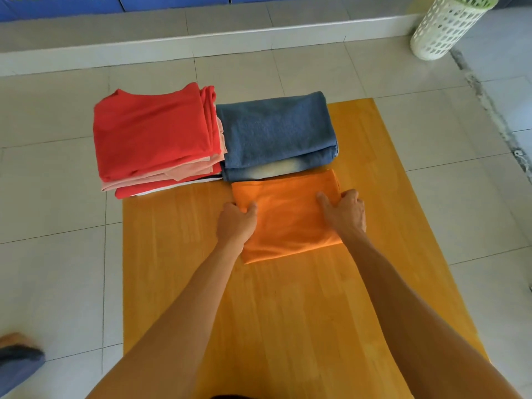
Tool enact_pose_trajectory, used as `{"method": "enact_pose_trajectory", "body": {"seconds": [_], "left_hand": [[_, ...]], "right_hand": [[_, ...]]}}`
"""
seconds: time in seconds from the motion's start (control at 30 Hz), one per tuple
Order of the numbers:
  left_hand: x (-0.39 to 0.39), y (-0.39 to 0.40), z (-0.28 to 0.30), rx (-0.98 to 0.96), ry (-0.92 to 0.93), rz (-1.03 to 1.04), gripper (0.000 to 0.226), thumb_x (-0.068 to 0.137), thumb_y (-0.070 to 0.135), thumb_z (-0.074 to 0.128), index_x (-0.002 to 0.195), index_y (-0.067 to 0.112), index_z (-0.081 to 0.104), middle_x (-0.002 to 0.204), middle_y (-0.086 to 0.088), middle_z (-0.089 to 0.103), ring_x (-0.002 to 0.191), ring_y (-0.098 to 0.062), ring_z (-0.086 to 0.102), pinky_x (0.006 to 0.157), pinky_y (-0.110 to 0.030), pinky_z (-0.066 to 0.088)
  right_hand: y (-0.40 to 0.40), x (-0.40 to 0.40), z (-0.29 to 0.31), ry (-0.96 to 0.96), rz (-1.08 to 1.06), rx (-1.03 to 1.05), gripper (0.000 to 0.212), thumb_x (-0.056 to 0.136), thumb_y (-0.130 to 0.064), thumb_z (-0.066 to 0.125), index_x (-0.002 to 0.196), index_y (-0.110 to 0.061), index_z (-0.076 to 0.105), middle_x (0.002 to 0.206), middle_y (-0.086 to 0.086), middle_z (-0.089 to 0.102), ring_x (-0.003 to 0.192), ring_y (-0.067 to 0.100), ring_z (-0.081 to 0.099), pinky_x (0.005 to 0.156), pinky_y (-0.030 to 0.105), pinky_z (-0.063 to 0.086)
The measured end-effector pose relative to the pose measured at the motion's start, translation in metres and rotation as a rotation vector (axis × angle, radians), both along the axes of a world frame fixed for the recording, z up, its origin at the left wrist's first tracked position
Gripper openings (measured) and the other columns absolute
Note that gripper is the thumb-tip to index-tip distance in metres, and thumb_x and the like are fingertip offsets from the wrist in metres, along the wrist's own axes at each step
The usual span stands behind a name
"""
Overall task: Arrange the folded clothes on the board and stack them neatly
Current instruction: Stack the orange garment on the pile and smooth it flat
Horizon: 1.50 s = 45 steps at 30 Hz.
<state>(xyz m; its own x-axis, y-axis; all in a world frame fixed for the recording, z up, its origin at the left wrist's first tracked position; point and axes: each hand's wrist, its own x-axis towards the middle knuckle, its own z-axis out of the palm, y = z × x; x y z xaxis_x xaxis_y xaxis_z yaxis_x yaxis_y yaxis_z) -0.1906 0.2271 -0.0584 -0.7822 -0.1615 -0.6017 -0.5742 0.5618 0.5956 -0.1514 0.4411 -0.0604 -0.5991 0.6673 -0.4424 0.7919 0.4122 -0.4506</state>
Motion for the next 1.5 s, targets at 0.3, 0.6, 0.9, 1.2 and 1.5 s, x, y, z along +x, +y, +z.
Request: {"method": "enact_pose_trajectory", "body": {"seconds": [0.3, 0.6, 0.9, 1.2, 1.5], "left_hand": [[0.019, -0.020, 0.007, 0.181, -0.049, 0.023, 0.036, 0.092, 0.058, 0.052, 0.100, 0.023, 0.056, 0.099, 0.000, 0.063, 0.082, -0.016, 0.057, 0.076, -0.036, 0.047], [0.031, -0.089, 0.050, 0.256, 0.056, 0.151, 0.036, 0.093, 0.053, 0.052, 0.098, 0.021, 0.066, 0.097, 0.000, 0.068, 0.091, -0.021, 0.065, 0.086, -0.042, 0.051], [-0.046, -0.172, 0.132, -0.088, 0.543, 0.230, 0.050, 0.096, 0.056, 0.045, 0.124, 0.017, 0.059, 0.113, -0.001, 0.062, 0.094, -0.019, 0.058, 0.082, -0.036, 0.047], [-0.164, -0.219, 0.132, -0.138, 0.602, 0.248, 0.044, 0.097, 0.048, 0.049, 0.104, 0.008, 0.067, 0.095, -0.005, 0.062, 0.087, -0.020, 0.056, 0.077, -0.034, 0.041], [-0.173, -0.216, 0.058, -0.154, 0.398, 0.259, 0.051, 0.100, 0.048, 0.043, 0.130, 0.010, 0.055, 0.128, -0.013, 0.060, 0.113, -0.033, 0.058, 0.093, -0.041, 0.046]], "right_hand": [[-0.004, 0.018, 0.012, 0.103, 0.100, -0.188, 0.041, 0.099, -0.051, 0.045, 0.108, -0.014, 0.060, 0.101, 0.002, 0.065, 0.093, 0.023, 0.062, 0.068, 0.033, 0.042], [-0.058, 0.021, 0.075, 0.257, 0.291, -0.483, 0.033, 0.101, -0.051, 0.043, 0.115, -0.023, 0.053, 0.103, -0.004, 0.062, 0.087, 0.009, 0.061, 0.065, 0.024, 0.044], [-0.137, -0.088, 0.159, 0.495, 0.352, -0.686, 0.026, 0.101, -0.053, 0.042, 0.119, -0.038, 0.052, 0.108, -0.014, 0.060, 0.094, 0.008, 0.061, 0.066, 0.026, 0.047], [-0.191, -0.212, 0.136, 0.490, 0.308, -0.582, 0.033, 0.106, -0.038, 0.037, 0.128, -0.016, 0.048, 0.113, 0.005, 0.057, 0.093, 0.021, 0.056, 0.077, 0.038, 0.047], [-0.190, -0.223, 0.084, 0.383, 0.333, -0.393, 0.021, 0.106, -0.030, 0.038, 0.118, -0.017, 0.050, 0.102, 0.003, 0.055, 0.078, 0.013, 0.050, 0.064, 0.031, 0.040]]}}
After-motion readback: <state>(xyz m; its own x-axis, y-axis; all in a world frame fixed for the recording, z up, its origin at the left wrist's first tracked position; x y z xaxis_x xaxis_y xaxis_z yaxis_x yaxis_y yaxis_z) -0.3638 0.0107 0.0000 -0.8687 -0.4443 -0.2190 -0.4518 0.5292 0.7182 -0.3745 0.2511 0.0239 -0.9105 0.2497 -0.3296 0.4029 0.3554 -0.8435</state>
